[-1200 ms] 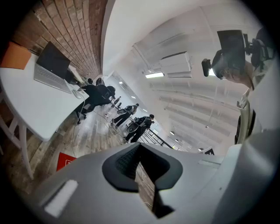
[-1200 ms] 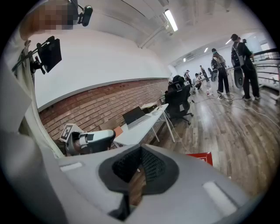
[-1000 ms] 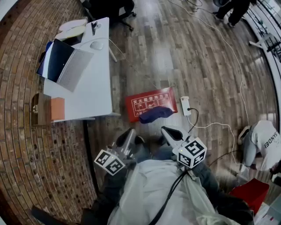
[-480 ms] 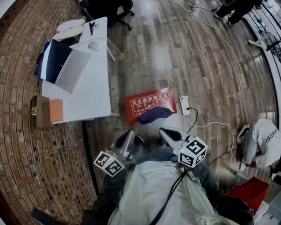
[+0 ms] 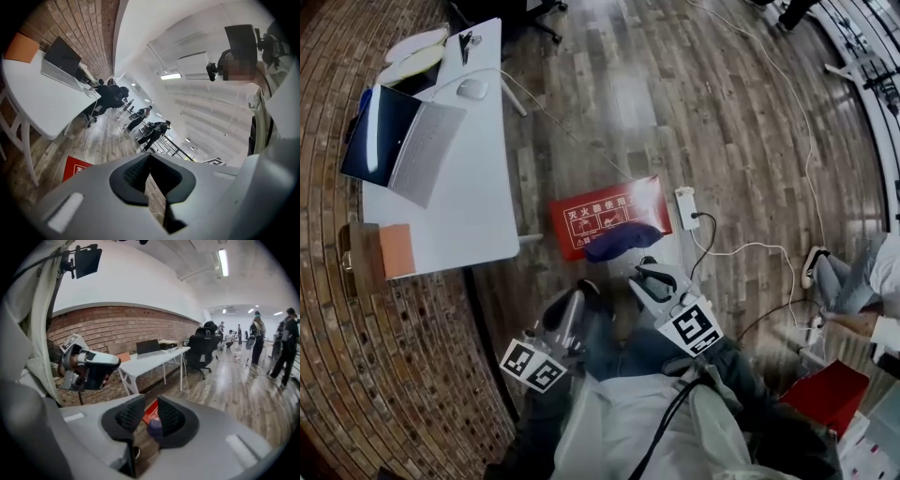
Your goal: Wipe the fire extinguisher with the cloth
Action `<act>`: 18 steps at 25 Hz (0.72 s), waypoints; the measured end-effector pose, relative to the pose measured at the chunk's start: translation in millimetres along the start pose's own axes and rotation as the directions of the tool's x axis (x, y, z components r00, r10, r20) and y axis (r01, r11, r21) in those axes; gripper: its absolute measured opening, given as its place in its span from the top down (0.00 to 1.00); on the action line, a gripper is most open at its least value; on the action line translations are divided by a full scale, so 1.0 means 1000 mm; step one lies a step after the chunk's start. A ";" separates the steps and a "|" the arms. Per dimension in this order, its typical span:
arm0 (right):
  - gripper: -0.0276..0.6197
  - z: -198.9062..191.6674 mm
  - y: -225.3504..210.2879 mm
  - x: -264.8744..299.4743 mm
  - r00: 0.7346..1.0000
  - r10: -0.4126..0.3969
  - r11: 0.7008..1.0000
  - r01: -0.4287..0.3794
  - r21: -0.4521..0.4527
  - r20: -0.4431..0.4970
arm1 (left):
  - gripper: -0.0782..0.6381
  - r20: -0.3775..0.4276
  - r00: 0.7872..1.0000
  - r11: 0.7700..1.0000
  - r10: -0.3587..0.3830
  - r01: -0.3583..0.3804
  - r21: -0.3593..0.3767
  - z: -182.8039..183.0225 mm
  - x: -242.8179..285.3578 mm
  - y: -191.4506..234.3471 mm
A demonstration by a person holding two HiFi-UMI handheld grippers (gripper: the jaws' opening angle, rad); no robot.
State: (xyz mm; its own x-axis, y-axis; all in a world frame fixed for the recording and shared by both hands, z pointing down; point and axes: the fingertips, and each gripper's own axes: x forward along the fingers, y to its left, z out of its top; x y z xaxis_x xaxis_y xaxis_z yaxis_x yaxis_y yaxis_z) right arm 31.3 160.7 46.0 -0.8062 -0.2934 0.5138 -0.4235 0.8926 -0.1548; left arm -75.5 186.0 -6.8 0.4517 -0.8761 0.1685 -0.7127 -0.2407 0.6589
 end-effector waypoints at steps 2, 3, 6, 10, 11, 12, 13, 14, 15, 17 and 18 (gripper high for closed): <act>0.72 -0.027 -0.016 0.020 0.998 -0.025 0.999 0.028 0.043 -0.063 | 0.90 -0.027 0.999 1.000 0.023 -0.023 -0.008 -0.017 0.008 0.014; 0.71 -0.043 -0.024 0.033 0.994 -0.039 0.998 0.044 0.043 -0.099 | 0.90 -0.040 0.999 0.999 0.031 -0.032 -0.018 -0.027 0.012 0.023; 0.66 -0.101 -0.050 0.082 0.975 -0.099 0.994 0.086 -0.070 -0.200 | 0.88 -0.072 0.996 0.996 0.054 -0.058 -0.064 -0.061 0.024 0.058; 0.60 -0.180 -0.070 0.141 0.928 -0.140 0.980 0.079 -0.184 -0.346 | 0.69 -0.131 0.986 0.989 0.106 -0.118 -0.088 -0.114 0.033 0.102; 0.58 -0.196 -0.072 0.153 0.917 -0.153 0.974 0.076 -0.214 -0.369 | 0.69 -0.140 0.984 0.988 0.111 -0.124 -0.087 -0.125 0.035 0.111; 0.55 -0.209 -0.074 0.163 0.908 -0.174 0.963 0.076 -0.259 -0.381 | 0.69 -0.145 0.983 0.988 0.113 -0.127 -0.090 -0.135 0.035 0.119; 0.54 -0.217 -0.076 0.172 0.905 -0.202 0.948 0.083 -0.309 -0.375 | 0.69 -0.144 0.983 0.987 0.113 -0.128 -0.098 -0.143 0.036 0.127; 0.53 -0.219 -0.077 0.179 0.909 -0.229 0.931 0.100 -0.350 -0.349 | 0.69 -0.140 0.984 0.986 0.109 -0.125 -0.110 -0.150 0.037 0.133; 0.52 -0.216 -0.078 0.183 0.915 -0.253 0.919 0.125 -0.374 -0.315 | 0.70 -0.134 0.986 0.986 0.102 -0.118 -0.121 -0.155 0.039 0.139; 0.52 -0.207 -0.079 0.189 0.919 -0.283 0.908 0.164 -0.385 -0.274 | 0.73 -0.125 0.989 0.987 0.079 -0.095 -0.132 -0.163 0.042 0.145; 0.52 -0.202 -0.080 0.192 0.919 -0.288 0.906 0.170 -0.388 -0.270 | 0.74 -0.122 0.990 0.987 0.069 -0.085 -0.133 -0.166 0.044 0.147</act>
State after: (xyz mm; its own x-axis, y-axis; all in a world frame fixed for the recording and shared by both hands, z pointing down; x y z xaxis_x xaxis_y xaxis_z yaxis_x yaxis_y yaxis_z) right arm -6.3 102.4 327.6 -0.5073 -0.4342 0.7444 -0.3606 0.8915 0.2743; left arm -71.4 182.0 219.5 0.4636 -0.8330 0.3019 -0.6710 -0.1075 0.7336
